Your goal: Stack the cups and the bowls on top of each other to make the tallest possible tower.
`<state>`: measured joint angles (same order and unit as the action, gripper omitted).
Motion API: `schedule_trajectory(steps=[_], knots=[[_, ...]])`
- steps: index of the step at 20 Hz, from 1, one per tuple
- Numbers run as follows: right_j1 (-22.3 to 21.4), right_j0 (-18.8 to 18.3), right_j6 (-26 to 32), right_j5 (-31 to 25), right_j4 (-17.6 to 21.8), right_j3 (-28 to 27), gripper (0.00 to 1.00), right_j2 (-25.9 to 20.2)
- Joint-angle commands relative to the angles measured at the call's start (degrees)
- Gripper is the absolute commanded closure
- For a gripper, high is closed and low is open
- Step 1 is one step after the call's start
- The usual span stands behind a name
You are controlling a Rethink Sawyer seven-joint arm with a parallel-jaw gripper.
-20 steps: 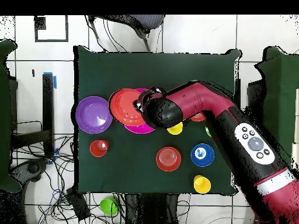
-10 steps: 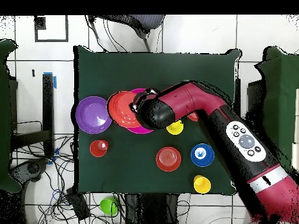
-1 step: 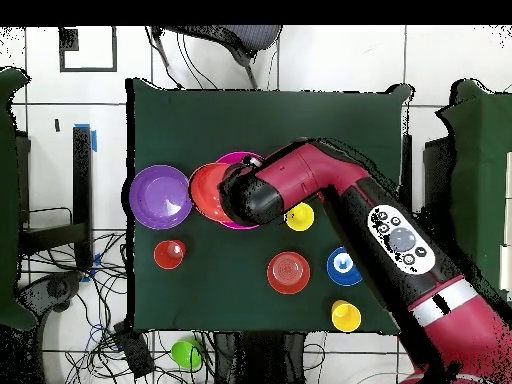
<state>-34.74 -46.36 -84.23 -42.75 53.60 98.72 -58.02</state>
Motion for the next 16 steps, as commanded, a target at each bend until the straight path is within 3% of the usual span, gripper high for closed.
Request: schedule_trajectory(steps=[1,16], knots=[[-0.6,2.5,20.7,-6.7,5.0,-2.7,0.00,4.4],[-0.9,2.4,23.0,-6.7,5.1,-3.3,0.00,5.2]])
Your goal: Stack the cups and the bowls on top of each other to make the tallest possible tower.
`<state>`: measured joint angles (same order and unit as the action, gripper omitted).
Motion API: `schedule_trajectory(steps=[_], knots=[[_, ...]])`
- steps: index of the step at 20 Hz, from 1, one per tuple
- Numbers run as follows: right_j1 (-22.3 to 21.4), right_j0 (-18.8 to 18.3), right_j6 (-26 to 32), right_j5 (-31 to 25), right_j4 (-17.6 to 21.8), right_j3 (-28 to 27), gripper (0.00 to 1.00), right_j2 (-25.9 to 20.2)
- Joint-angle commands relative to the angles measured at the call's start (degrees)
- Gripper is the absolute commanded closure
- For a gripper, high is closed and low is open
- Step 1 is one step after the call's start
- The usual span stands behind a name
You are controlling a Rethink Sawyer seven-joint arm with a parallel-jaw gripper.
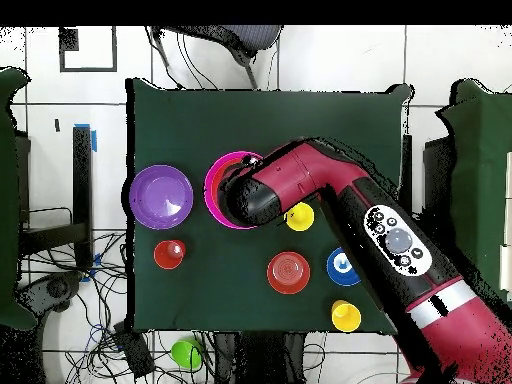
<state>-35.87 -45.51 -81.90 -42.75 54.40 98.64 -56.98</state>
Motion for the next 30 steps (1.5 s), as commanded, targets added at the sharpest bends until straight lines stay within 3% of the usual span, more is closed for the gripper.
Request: schedule_trajectory(steps=[1,6,14,22,30], knots=[[0.2,1.4,20.2,-6.1,4.1,-3.2,0.00,3.9],[-0.2,1.3,20.7,-6.3,3.5,-4.2,0.00,3.7],[-0.8,-3.3,30.8,-11.7,-2.5,-3.8,0.00,1.1],[-1.8,-6.1,41.0,-15.0,-3.0,-4.0,0.00,0.1],[-0.5,-5.6,43.0,-14.1,-2.2,-5.8,0.00,1.1]])
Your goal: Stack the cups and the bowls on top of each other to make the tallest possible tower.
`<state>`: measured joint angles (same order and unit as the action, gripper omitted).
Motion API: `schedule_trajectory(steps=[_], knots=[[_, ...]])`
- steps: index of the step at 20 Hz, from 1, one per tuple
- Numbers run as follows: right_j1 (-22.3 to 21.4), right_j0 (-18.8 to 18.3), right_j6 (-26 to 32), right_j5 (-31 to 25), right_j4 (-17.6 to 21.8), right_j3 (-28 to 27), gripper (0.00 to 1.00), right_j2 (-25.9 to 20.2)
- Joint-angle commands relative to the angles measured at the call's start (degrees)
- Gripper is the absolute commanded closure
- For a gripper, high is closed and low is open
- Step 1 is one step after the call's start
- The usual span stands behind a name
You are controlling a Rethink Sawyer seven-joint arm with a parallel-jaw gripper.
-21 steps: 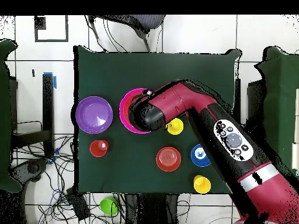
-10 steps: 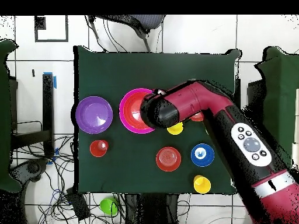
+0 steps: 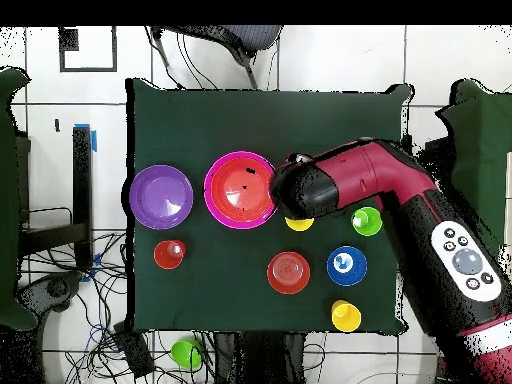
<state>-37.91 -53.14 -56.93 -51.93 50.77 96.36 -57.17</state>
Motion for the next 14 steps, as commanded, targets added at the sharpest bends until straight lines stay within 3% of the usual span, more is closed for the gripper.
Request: schedule_trajectory(steps=[1,14], knots=[[1.6,2.1,18.1,-4.7,1.6,-3.7,0.00,1.5],[3.0,3.6,18.6,-2.8,4.3,-4.9,0.00,3.5]])
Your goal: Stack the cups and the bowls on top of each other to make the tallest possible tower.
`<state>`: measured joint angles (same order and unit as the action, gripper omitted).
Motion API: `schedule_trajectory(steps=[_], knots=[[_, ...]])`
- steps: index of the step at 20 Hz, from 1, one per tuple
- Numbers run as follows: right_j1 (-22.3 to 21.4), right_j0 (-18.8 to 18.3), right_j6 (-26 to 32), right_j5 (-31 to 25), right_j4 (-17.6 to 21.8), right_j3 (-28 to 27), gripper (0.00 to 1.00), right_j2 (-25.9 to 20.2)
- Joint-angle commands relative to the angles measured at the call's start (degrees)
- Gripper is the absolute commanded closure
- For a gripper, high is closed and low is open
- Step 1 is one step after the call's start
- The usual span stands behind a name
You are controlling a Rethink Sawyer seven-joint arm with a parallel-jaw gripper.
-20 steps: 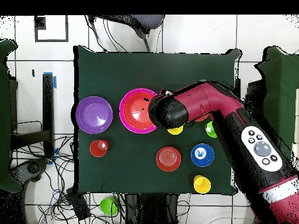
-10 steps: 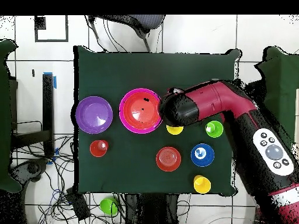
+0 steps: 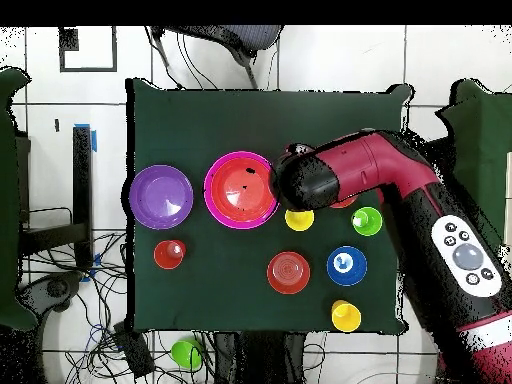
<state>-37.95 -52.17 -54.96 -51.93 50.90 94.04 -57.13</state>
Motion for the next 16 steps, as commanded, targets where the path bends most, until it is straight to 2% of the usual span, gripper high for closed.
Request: schedule_trajectory(steps=[1,4,16], knots=[[3.6,3.0,16.7,-2.5,4.9,-3.0,0.00,3.8],[4.3,3.9,19.1,-2.9,8.1,-4.0,0.00,5.1],[4.6,4.7,23.3,-4.1,12.3,-4.3,0.00,7.0]])
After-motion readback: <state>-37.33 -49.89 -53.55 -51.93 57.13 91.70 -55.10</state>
